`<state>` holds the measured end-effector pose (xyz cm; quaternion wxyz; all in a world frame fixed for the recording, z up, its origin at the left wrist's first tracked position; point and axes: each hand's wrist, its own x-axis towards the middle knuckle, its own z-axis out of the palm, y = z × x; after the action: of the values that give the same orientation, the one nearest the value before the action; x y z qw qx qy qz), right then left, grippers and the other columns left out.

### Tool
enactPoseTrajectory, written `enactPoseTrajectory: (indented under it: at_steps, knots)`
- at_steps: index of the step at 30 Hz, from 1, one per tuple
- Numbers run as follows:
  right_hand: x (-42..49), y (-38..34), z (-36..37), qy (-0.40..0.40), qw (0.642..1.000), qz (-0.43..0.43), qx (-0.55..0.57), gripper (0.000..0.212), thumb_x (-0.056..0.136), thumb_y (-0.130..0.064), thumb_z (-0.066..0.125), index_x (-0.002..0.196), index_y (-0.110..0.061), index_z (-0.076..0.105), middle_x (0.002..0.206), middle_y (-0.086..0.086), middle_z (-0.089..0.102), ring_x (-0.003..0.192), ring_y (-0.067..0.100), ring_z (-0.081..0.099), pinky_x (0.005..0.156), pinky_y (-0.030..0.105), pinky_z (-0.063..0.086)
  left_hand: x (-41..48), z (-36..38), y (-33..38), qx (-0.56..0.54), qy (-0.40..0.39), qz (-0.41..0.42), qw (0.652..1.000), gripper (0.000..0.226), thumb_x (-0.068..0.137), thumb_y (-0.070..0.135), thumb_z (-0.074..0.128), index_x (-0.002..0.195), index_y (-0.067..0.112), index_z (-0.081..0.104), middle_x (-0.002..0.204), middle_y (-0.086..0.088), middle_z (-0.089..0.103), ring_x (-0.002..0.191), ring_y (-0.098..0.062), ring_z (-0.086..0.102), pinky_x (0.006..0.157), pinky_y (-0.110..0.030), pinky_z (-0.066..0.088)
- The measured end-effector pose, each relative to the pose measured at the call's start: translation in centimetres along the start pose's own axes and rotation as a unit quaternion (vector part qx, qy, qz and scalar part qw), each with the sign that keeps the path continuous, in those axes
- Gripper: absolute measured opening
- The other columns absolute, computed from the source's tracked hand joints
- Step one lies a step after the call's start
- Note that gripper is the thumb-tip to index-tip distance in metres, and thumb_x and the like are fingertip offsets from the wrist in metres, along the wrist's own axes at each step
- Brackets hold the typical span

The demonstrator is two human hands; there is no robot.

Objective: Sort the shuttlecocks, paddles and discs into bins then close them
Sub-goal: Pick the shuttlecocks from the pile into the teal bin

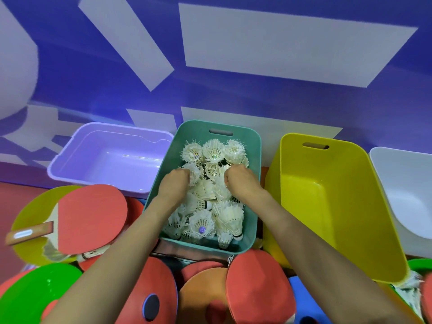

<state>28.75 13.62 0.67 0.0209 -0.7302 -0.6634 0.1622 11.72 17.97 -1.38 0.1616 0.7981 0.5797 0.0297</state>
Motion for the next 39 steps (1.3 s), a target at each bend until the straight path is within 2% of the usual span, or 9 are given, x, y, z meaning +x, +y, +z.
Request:
enactPoseTrajectory:
  at_steps: [2,4,7,12,18,24,29,35,39]
  knots:
    - [-0.2,-0.1,-0.2,-0.010,1.000,-0.004,-0.003,0.026,0.080,0.013,0.049,0.093,-0.003,0.065,0.096,0.011,0.058,0.081,0.026,0.058,0.072,0.033,0.051,-0.1,0.2,-0.3,-0.006,-0.014,0.015,1.000,0.019,0.086,-0.006,0.047,0.094,0.005,0.061,0.106,-0.013,0.062,0.090,-0.029,0.060,0.073,-0.034,0.043]
    - [-0.6,-0.1,-0.6,-0.008,1.000,-0.012,-0.009,0.031,0.082,0.010,0.051,0.106,-0.005,0.063,0.106,0.012,0.058,0.093,0.028,0.059,0.078,0.035,0.051,-0.1,0.5,-0.6,0.002,-0.003,0.034,0.999,0.018,0.090,0.006,0.055,0.107,0.008,0.063,0.125,-0.011,0.056,0.110,-0.029,0.056,0.090,-0.034,0.042]
    - [-1.4,0.1,-1.4,0.000,0.999,-0.028,-0.026,0.036,0.085,0.002,0.054,0.118,-0.010,0.058,0.118,0.010,0.054,0.108,0.029,0.053,0.080,0.035,0.045,-0.6,0.4,-0.4,0.044,0.003,0.045,0.998,0.030,0.093,0.014,0.053,0.123,0.011,0.057,0.143,-0.009,0.042,0.137,-0.032,0.030,0.114,-0.038,0.023]
    - [-3.3,0.2,-2.4,0.007,0.999,-0.037,-0.011,0.034,0.090,-0.017,0.057,0.124,-0.013,0.054,0.127,0.009,0.050,0.120,0.027,0.045,0.090,0.039,0.044,-2.1,-0.9,0.8,0.002,-0.047,0.014,0.999,0.036,0.096,0.012,0.044,0.131,0.005,0.048,0.144,-0.012,0.039,0.132,-0.030,0.040,0.102,-0.038,0.037]
    - [-8.0,1.4,-4.3,0.097,0.989,-0.078,0.076,0.044,0.090,-0.024,0.057,0.132,-0.017,0.048,0.132,0.004,0.048,0.125,0.023,0.040,0.103,0.036,0.036,-6.9,-3.5,4.3,-0.078,0.081,0.090,0.990,0.047,0.092,0.018,0.056,0.136,0.010,0.044,0.141,-0.007,0.042,0.130,-0.022,0.039,0.107,-0.029,0.029]
    - [-15.0,5.0,-5.6,0.221,0.961,-0.109,0.129,0.037,0.088,-0.021,0.062,0.123,-0.014,0.056,0.121,0.004,0.055,0.116,0.023,0.048,0.100,0.033,0.037,-12.3,-3.4,11.0,-0.143,0.144,0.168,0.965,0.040,0.087,0.016,0.062,0.126,0.009,0.054,0.130,-0.007,0.049,0.123,-0.023,0.045,0.103,-0.029,0.032]
    - [-21.2,10.3,-5.6,0.286,0.943,-0.077,0.154,0.032,0.087,-0.020,0.063,0.119,-0.014,0.059,0.117,0.005,0.058,0.112,0.023,0.052,0.095,0.032,0.040,-15.6,-0.8,17.0,-0.149,0.123,0.208,0.959,0.041,0.085,0.017,0.063,0.125,0.010,0.054,0.131,-0.007,0.047,0.123,-0.022,0.044,0.103,-0.028,0.031]
    - [-28.3,18.4,-4.4,0.287,0.940,-0.019,0.184,0.030,0.089,-0.018,0.062,0.119,-0.014,0.060,0.118,0.007,0.057,0.114,0.023,0.051,0.095,0.030,0.038,-19.5,3.6,24.3,-0.157,0.074,0.228,0.958,0.038,0.090,0.023,0.059,0.128,0.018,0.052,0.139,-0.002,0.041,0.129,-0.019,0.039,0.103,-0.033,0.037]
    - [-31.8,23.2,-3.6,0.283,0.937,0.027,0.204,0.030,0.088,-0.014,0.062,0.118,-0.012,0.061,0.116,0.007,0.057,0.111,0.023,0.052,0.092,0.033,0.043,-21.1,6.4,29.2,-0.174,0.072,0.248,0.950,0.033,0.090,0.018,0.058,0.123,0.015,0.055,0.133,-0.004,0.046,0.124,-0.020,0.044,0.100,-0.027,0.034]
